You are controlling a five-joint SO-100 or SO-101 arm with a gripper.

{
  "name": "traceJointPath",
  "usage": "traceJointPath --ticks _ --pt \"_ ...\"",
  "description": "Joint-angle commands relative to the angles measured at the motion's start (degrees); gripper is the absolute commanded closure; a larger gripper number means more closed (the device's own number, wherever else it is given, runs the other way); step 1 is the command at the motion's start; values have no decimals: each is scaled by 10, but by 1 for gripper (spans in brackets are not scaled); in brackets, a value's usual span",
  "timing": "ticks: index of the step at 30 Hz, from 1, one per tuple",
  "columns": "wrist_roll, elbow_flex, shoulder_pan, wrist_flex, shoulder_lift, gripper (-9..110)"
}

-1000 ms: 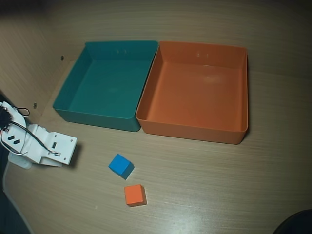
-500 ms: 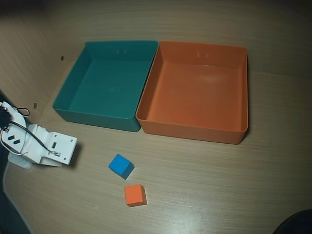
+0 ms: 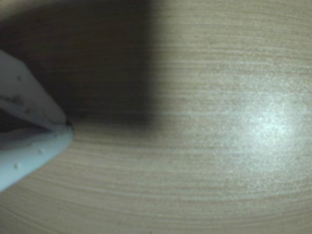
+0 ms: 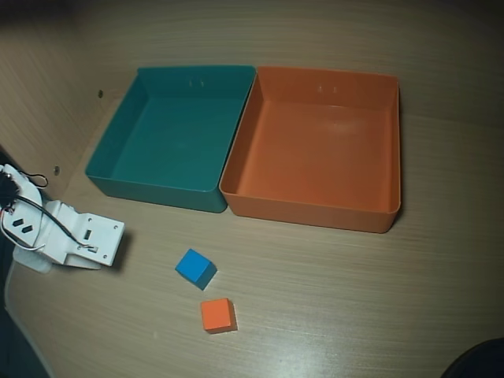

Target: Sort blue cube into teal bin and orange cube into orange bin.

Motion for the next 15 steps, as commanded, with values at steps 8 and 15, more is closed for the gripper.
traceJointPath --ticks 8,15 --pt "-11 -115 5 -1 -87 81" --pt "-9 -366 5 2 -337 68"
